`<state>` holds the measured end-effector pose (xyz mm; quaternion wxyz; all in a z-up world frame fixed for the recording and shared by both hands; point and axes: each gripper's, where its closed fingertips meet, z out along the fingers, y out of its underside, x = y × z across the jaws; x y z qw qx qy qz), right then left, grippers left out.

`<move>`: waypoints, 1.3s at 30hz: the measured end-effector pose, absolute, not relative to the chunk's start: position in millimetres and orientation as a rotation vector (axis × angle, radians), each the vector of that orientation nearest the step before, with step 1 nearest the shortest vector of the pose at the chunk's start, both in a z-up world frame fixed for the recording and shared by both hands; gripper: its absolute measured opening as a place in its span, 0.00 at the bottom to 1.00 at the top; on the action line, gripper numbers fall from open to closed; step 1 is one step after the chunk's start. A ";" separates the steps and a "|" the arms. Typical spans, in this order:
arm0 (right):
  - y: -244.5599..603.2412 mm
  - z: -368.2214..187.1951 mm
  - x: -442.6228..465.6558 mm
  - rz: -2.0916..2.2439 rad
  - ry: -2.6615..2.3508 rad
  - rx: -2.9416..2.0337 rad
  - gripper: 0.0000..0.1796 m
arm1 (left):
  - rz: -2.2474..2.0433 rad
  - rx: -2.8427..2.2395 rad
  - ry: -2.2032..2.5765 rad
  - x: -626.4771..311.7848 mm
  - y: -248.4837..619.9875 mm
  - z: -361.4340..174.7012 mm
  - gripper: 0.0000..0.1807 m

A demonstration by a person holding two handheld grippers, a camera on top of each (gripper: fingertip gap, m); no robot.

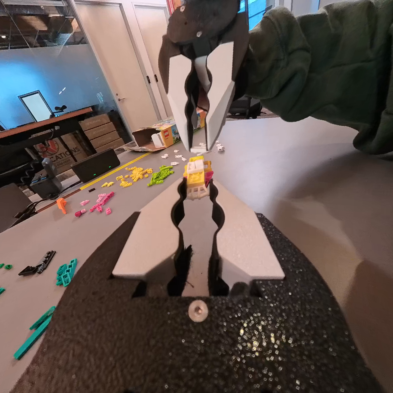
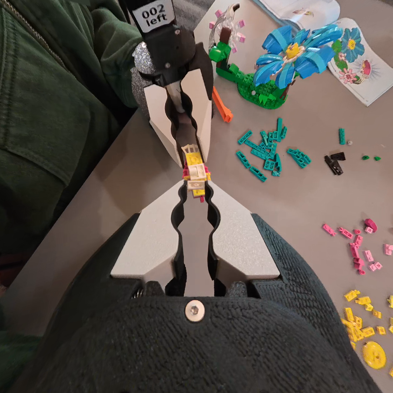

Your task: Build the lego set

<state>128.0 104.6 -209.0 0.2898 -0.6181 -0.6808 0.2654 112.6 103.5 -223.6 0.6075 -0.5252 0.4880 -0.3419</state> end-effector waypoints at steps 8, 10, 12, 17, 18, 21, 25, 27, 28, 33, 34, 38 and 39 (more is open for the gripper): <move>100.6 -210.4 131.4 0.748 -1.846 -1.669 0.08 | -0.811 -1.167 1.141 113.6 96.3 -219.0 0.10; 99.2 -208.7 131.3 0.759 -1.850 -1.663 0.08 | -0.804 -1.151 1.145 113.6 94.7 -217.6 0.10; 98.3 -209.1 131.7 0.752 -1.863 -1.663 0.08 | -0.801 -1.148 1.151 114.1 93.8 -218.0 0.10; 96.4 -210.1 131.0 0.755 -1.880 -1.672 0.08 | -0.806 -1.140 1.161 114.8 91.7 -217.9 0.10; 96.1 -210.3 131.2 0.756 -1.883 -1.674 0.08 | -0.805 -1.140 1.163 114.9 91.4 -218.1 0.10; 96.2 -210.4 132.0 0.755 -1.886 -1.680 0.08 | -0.806 -1.139 1.163 115.0 91.3 -218.0 0.10; 95.9 -210.6 132.2 0.752 -1.888 -1.680 0.08 | -0.807 -1.139 1.165 115.0 91.0 -218.0 0.10; 95.4 -211.3 132.4 0.754 -1.890 -1.684 0.08 | -0.807 -1.139 1.163 114.9 91.2 -217.7 0.10; 95.0 -211.8 132.4 0.755 -1.890 -1.686 0.09 | -0.809 -1.142 1.164 114.9 91.2 -218.1 0.10; 94.5 -212.4 132.7 0.751 -1.891 -1.687 0.09 | -0.801 -1.141 1.169 115.2 91.1 -218.6 0.10; 94.4 -212.4 132.7 0.748 -1.890 -1.686 0.09 | -0.802 -1.143 1.168 115.1 91.5 -218.7 0.10; 99.5 -209.0 132.1 0.693 -1.839 -1.669 0.16 | -0.793 -1.166 1.152 113.7 95.5 -219.5 0.10; 103.1 -207.3 132.0 0.650 -1.807 -1.660 0.20 | -0.787 -1.181 1.141 112.8 98.3 -220.2 0.10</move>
